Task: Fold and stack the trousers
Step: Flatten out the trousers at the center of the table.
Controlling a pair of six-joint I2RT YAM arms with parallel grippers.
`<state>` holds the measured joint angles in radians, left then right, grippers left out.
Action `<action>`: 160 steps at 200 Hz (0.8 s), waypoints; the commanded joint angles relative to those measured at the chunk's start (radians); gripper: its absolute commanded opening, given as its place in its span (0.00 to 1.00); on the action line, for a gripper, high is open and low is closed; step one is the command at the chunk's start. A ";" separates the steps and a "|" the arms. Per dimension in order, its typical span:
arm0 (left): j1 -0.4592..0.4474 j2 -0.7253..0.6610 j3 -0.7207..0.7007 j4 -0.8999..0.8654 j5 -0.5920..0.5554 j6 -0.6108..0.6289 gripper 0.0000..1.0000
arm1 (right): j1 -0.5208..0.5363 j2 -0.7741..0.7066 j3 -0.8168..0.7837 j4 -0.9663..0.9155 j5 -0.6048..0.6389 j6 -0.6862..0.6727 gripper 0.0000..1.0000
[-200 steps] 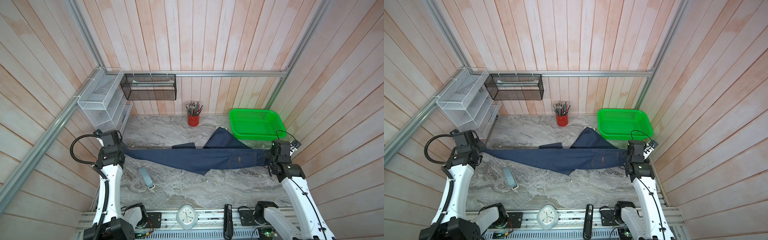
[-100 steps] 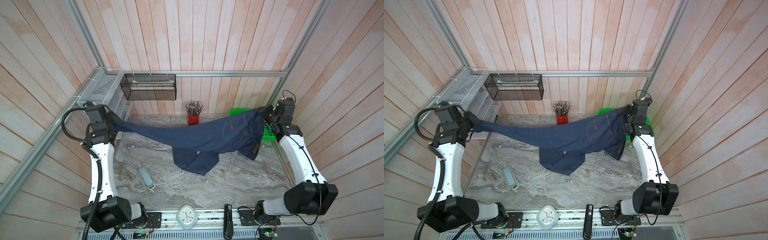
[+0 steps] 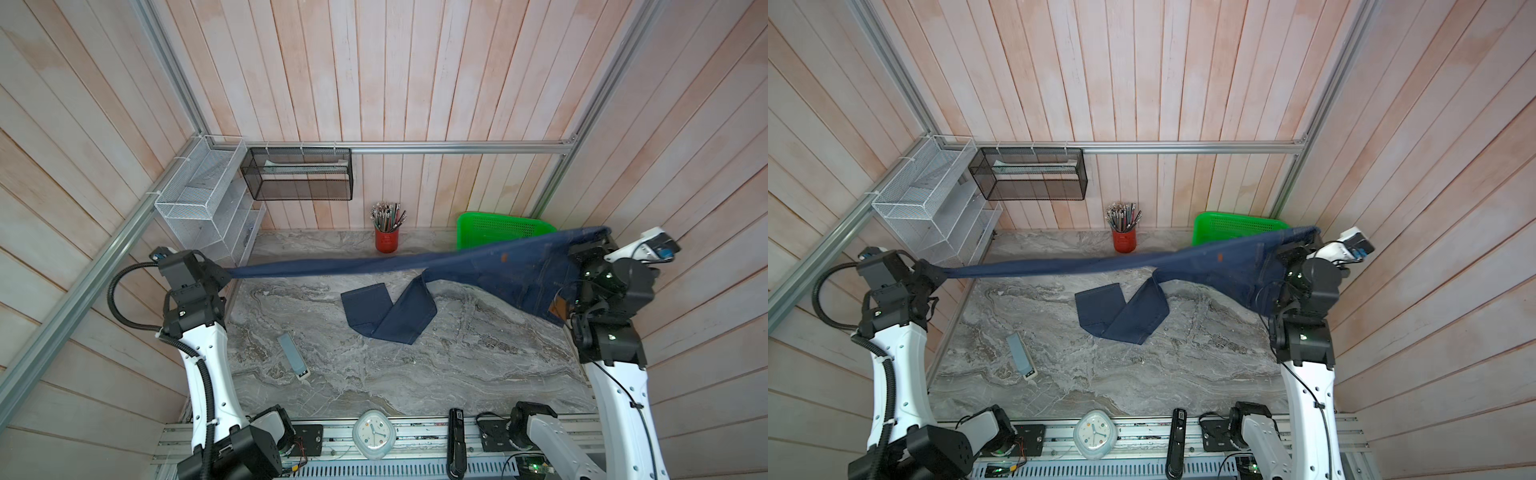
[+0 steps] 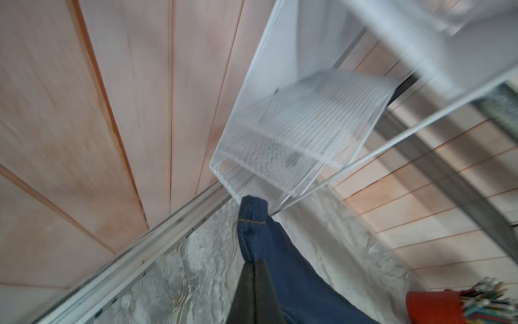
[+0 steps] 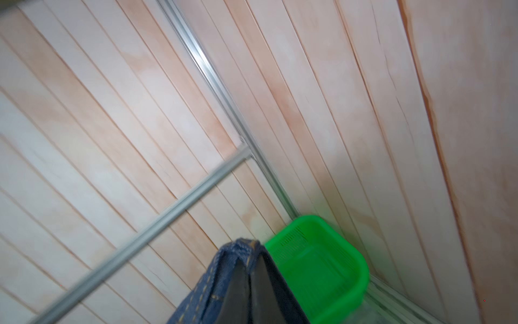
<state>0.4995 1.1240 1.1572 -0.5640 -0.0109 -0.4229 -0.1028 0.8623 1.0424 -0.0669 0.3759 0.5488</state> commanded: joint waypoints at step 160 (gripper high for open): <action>0.060 0.059 -0.203 0.016 -0.155 0.033 0.01 | -0.019 -0.160 -0.389 -0.462 0.392 0.238 0.00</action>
<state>0.5301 1.2144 0.9722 -0.6064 -0.0208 -0.4038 -0.1017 0.7269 0.6678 -0.4683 0.6342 0.7387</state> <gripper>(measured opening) 0.044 0.047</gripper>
